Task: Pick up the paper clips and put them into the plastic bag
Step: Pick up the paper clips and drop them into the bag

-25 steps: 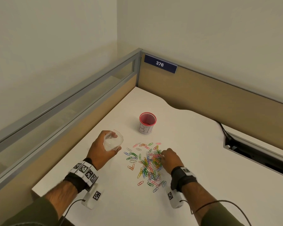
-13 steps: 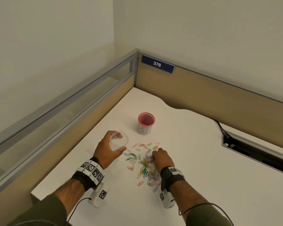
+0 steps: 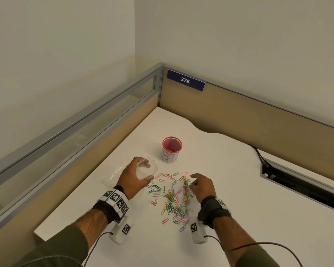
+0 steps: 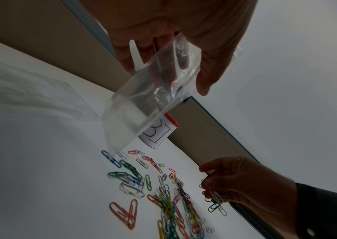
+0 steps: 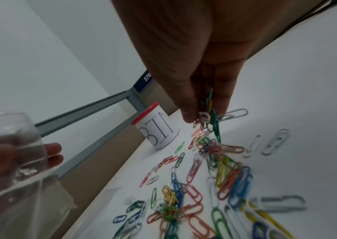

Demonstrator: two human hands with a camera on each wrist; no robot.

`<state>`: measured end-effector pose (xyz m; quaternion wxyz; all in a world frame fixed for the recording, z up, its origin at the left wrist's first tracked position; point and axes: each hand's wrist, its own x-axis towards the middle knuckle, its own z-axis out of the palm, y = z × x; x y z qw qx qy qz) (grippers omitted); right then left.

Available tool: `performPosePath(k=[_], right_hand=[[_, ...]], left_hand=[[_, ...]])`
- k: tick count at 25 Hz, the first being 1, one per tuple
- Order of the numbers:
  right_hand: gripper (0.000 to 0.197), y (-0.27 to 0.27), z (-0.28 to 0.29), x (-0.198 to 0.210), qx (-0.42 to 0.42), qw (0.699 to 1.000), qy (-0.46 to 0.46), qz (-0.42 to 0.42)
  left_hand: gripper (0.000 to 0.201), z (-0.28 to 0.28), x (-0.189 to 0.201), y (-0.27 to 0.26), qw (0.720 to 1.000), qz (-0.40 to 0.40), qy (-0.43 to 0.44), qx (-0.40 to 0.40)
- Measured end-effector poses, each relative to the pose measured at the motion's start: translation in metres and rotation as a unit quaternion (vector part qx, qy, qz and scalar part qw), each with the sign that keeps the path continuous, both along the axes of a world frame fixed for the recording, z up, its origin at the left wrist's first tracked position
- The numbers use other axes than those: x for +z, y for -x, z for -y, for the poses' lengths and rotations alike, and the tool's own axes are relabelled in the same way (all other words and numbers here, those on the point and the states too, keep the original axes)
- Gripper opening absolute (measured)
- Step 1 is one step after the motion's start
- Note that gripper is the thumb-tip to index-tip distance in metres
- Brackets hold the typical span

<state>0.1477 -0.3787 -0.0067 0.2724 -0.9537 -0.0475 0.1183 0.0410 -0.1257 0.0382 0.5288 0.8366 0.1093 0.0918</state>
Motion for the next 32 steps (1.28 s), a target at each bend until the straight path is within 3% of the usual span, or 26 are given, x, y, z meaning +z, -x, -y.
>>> performPosePath(k=[3, 6, 10, 16, 23, 32], right_hand=[[0.013, 0.000, 0.000, 0.003, 0.003, 1.000, -0.003, -0.006], [0.005, 0.004, -0.004, 0.017, -0.015, 0.998, -0.064, -0.003], [0.006, 0.008, -0.018, 0.065, -0.054, 0.975, -0.214, 0.011], [0.010, 0.013, -0.060, 0.133, -0.014, 0.937, -0.344, 0.066], [0.015, 0.037, -0.101, 0.127, 0.047, 0.951, -0.300, 0.063], [0.011, 0.042, -0.092, 0.129, 0.112, 0.953, -0.261, 0.104]], left_hand=[[0.050, 0.004, 0.001, -0.004, 1.000, 0.002, 0.002, -0.009], [0.051, 0.008, 0.001, -0.007, 1.000, -0.001, 0.002, -0.015], [0.052, 0.014, -0.001, -0.011, 1.000, -0.010, -0.001, -0.021], [0.055, 0.028, 0.002, -0.017, 0.999, -0.015, -0.011, -0.034], [0.052, 0.036, 0.011, -0.022, 1.000, -0.007, 0.005, -0.026], [0.045, 0.031, 0.010, -0.022, 1.000, 0.003, 0.012, -0.024]])
